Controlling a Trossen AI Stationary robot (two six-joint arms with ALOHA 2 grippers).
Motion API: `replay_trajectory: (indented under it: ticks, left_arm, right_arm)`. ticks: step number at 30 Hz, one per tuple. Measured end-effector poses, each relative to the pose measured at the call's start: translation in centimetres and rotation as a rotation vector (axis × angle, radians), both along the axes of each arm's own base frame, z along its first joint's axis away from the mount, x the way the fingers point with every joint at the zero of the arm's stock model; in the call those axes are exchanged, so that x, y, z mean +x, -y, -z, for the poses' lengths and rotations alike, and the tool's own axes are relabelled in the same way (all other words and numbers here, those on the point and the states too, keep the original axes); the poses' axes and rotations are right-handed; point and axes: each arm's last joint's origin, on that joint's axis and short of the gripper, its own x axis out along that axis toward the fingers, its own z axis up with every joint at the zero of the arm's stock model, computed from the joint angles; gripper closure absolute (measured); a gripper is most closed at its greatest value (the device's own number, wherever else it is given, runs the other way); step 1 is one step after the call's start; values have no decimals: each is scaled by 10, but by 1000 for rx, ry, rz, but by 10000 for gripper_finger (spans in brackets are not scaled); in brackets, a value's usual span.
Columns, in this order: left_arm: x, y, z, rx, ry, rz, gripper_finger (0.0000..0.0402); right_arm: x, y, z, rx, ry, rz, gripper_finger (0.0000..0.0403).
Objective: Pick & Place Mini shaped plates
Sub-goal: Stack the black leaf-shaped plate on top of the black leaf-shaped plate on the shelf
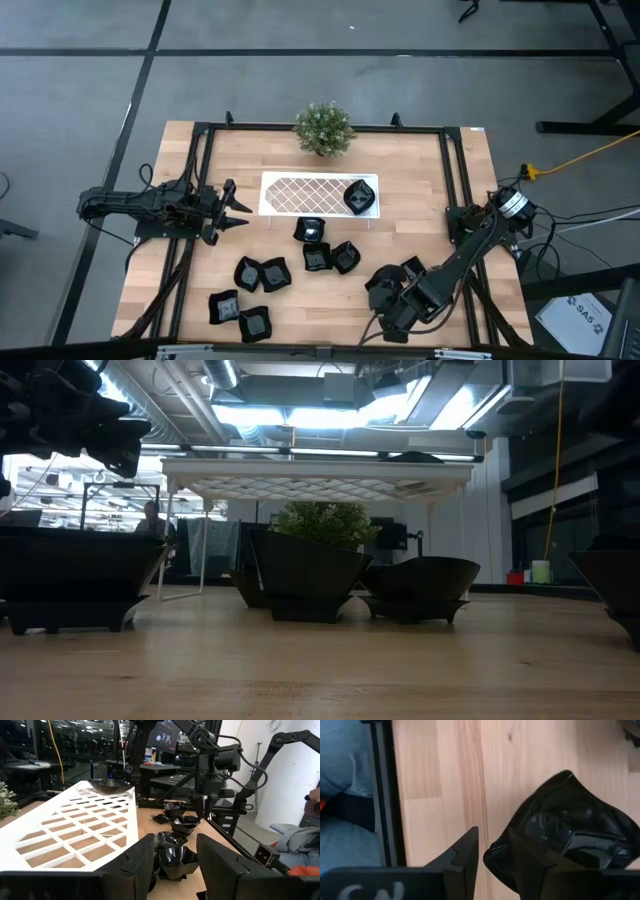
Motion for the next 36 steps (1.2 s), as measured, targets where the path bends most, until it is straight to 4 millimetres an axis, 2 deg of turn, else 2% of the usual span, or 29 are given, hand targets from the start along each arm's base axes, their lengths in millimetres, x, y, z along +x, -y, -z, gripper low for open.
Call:
replay_trajectory:
  ticks: [17, 21, 28, 36]
  left_arm:
    - [0, 0, 0, 0, 0, 0, 258]
    - [0, 0, 0, 0, 0, 0, 258]
    - [0, 0, 0, 0, 0, 0, 258]
    - [0, 0, 0, 0, 0, 0, 258]
  right_arm:
    - [-5, 6, 2, -46, -64, 51, 301]
    - [-5, 7, 2, -46, -64, 54, 321]
    - [-4, 7, 2, -65, -46, 54, 394]
    - [-4, 7, 2, -63, -46, 59, 398]
